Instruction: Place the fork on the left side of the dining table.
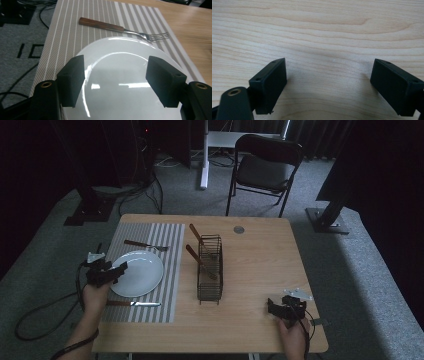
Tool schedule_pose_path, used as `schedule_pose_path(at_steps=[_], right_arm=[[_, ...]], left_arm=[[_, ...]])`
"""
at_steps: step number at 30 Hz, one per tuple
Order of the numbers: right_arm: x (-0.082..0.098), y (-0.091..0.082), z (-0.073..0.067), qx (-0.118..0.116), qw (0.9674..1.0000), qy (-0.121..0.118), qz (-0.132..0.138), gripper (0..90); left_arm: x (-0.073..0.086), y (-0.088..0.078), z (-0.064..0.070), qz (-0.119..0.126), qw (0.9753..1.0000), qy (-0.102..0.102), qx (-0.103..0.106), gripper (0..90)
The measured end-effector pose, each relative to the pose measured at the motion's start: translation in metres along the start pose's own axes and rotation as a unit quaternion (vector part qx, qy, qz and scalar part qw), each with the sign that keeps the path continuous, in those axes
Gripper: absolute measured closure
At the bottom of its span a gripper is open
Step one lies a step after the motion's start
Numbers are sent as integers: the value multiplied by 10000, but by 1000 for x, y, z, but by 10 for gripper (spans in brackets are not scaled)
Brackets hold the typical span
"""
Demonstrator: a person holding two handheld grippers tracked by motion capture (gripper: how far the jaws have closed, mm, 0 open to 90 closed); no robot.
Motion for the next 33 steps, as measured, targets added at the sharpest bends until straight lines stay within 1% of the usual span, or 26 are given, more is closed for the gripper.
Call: schedule_pose_path(at_steps=[4, 6, 8, 10, 15, 17, 20, 22, 23, 25, 27, 33], right_arm=[[0, 0, 0, 0, 10000, 0, -1, 133], [0, 0, 0, 0, 10000, 0, -2, 133], [0, 0, 0, 0, 10000, 0, -2, 133], [0, 0, 0, 0, 10000, -2, -2, 133], [0, 0, 0, 0, 10000, -3, -2, 133], [0, 0, 0, 0, 10000, -3, -2, 133], [0, 0, 0, 0, 10000, -3, -1, 133], [0, 0, 0, -1, 10000, -2, -1, 133], [0, 0, 0, -1, 10000, -3, -2, 133], [0, 0, 0, -1, 10000, -2, -1, 133], [0, 0, 0, -1, 10000, -2, -1, 133], [0, 0, 0, 0, 10000, 1, 0, 133]], left_arm=[[7, -11, 5, 2, 9999, 120, 76, 318], [10, -16, 8, 38, 9997, 233, 81, 318], [15, -21, 10, 23, 9994, 314, 106, 318], [19, -25, 11, 6, 9994, 327, 124, 318], [27, -35, 13, 56, 9993, 306, 187, 318], [30, -38, 13, 50, 9990, 402, 166, 318], [36, -43, 15, 95, 9988, 436, 188, 318], [40, -47, 15, 115, 9989, 396, 223, 318], [42, -48, 16, 120, 9988, 412, 237, 318], [47, -51, 16, 133, 9985, 499, 161, 318], [52, -53, 16, 132, 9984, 507, 190, 318], [62, -60, 13, 110, 9985, 516, 117, 318]])
Point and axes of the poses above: each handheld gripper's, and its own axes: y roughly forward along the jaws, x roughly out of its underside, z roughly to its right, the point moved 6 cm from there along y, roughly forward along the jaws, and after that the axes turned 5 degrees about -x, right-handed, at the moved point
